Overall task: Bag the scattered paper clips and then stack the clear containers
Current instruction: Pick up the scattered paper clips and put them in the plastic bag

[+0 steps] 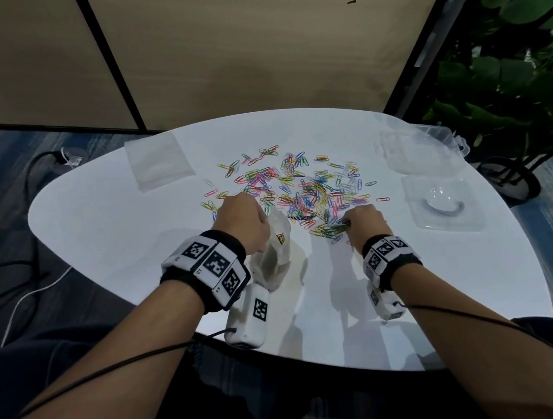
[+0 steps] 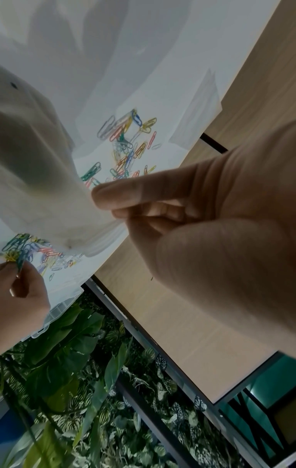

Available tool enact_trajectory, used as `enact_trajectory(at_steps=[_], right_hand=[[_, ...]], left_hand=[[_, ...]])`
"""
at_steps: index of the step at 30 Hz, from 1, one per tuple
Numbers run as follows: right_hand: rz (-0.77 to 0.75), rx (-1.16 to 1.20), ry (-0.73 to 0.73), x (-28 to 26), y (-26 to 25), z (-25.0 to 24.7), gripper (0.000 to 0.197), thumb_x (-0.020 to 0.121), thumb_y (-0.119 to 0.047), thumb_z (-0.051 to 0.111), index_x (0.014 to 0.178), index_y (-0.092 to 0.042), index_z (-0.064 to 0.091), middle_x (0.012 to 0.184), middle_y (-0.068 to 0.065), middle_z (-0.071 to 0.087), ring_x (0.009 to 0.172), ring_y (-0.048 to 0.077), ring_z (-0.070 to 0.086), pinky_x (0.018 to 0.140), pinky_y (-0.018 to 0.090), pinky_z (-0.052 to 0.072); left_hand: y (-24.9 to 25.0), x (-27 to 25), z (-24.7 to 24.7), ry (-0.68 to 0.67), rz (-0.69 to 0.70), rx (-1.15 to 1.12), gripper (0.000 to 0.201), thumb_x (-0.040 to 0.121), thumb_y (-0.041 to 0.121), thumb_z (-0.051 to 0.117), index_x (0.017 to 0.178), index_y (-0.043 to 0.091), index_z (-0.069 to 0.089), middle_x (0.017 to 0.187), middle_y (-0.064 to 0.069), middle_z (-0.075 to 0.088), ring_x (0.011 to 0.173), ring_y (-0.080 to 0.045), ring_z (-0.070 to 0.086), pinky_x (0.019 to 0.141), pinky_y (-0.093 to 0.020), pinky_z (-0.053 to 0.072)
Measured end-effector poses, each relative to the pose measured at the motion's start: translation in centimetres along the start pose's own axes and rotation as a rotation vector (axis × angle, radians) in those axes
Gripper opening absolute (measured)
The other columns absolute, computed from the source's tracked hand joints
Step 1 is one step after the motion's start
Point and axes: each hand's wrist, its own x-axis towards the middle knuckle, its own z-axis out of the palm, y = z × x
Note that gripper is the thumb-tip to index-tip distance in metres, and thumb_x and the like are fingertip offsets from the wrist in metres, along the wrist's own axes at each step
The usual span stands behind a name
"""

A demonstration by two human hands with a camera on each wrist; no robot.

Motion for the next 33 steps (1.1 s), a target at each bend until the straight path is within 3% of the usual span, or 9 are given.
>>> enact_trajectory(at_steps=[5,8,10,12,14,18,21,25,33], right_hand=[[0.224,0.347,0.089,0.3,1.9,-1.1,0.012,0.079,-0.011,0.066,0.074,-0.011,0.077,0.079,0.009,0.075,0.081,0.027,0.070,0.071,0.025,0.055],[0.429,0.749,0.025,0.3,2.6,-2.1,0.012,0.079,-0.020,0.076,0.089,-0.014,0.079,0.082,0.000,0.074,0.075,0.011,0.067,0.070,0.018,0.052],[0.510,1.275,-0.093,0.0,2.2,-2.8,0.026,0.081,-0.008,0.076,0.105,0.000,0.073,0.097,0.010,0.074,0.082,0.016,0.071,0.074,0.023,0.058],[0.507,1.704,-0.202,-0.8,0.5,-4.2,0.027,0.083,0.002,0.071,0.109,0.010,0.066,0.106,0.019,0.072,0.087,0.021,0.073,0.073,0.023,0.059],[0.385,1.840,-0.323,-2.2,-1.7,-6.1,0.019,0.087,0.005,0.065,0.105,0.011,0.065,0.103,0.019,0.072,0.090,0.019,0.073,0.073,0.019,0.058],[0.162,1.666,-0.375,-5.2,-5.5,-8.3,0.005,0.086,0.009,0.065,0.087,0.007,0.069,0.085,0.018,0.073,0.078,0.022,0.072,0.077,0.025,0.060],[0.001,1.169,-0.202,-6.6,-7.2,-7.8,0.006,0.084,0.002,0.069,0.083,-0.003,0.073,0.078,0.013,0.072,0.070,0.021,0.069,0.082,0.034,0.060],[-0.189,0.650,0.022,-7.5,-8.8,-7.5,0.021,0.086,-0.003,0.058,0.095,-0.014,0.074,0.089,0.003,0.072,0.078,0.018,0.065,0.073,0.021,0.050],[-0.363,0.258,-0.133,-8.0,-10.1,-8.7,0.030,0.092,-0.005,0.052,0.113,-0.015,0.071,0.105,0.012,0.069,0.091,0.023,0.062,0.087,0.032,0.053]], left_hand=[[0.2,0.6,0.6,-0.003,0.015,0.015,0.013,0.090,0.008,0.062,0.092,0.009,0.074,0.084,-0.008,0.073,0.086,-0.029,0.074,0.086,-0.040,0.061],[0.4,0.8,0.9,-0.010,0.014,-0.018,0.014,0.091,0.007,0.061,0.092,0.009,0.075,0.081,-0.008,0.072,0.085,-0.030,0.074,0.084,-0.041,0.062],[0.7,1.0,1.0,-0.036,0.003,-0.066,0.014,0.090,0.004,0.062,0.095,0.007,0.075,0.083,-0.012,0.076,0.077,-0.029,0.076,0.080,-0.041,0.063],[1.1,1.0,1.1,-0.070,-0.004,-0.089,0.013,0.089,0.003,0.065,0.098,0.006,0.074,0.085,-0.014,0.076,0.074,-0.028,0.077,0.078,-0.041,0.064],[1.6,0.9,1.4,-0.078,-0.012,-0.123,0.012,0.090,0.002,0.064,0.098,0.005,0.074,0.087,-0.013,0.075,0.068,-0.026,0.077,0.073,-0.041,0.064],[2.8,0.2,1.8,-0.119,0.022,-0.177,0.017,0.096,0.002,0.056,0.097,0.002,0.072,0.084,-0.017,0.074,0.060,-0.028,0.075,0.063,-0.039,0.065],[2.9,-0.3,1.6,-0.137,0.044,-0.205,0.017,0.094,-0.004,0.055,0.096,-0.005,0.072,0.081,-0.027,0.074,0.067,-0.038,0.075,0.068,-0.049,0.064],[2.4,-0.5,1.0,-0.103,0.035,-0.183,0.020,0.094,-0.005,0.053,0.096,-0.002,0.073,0.080,-0.024,0.075,0.064,-0.034,0.076,0.066,-0.044,0.064],[2.2,-0.4,0.5,-0.066,0.082,-0.131,0.021,0.095,-0.001,0.054,0.098,0.002,0.075,0.076,-0.019,0.076,0.062,-0.026,0.076,0.068,-0.034,0.065]])
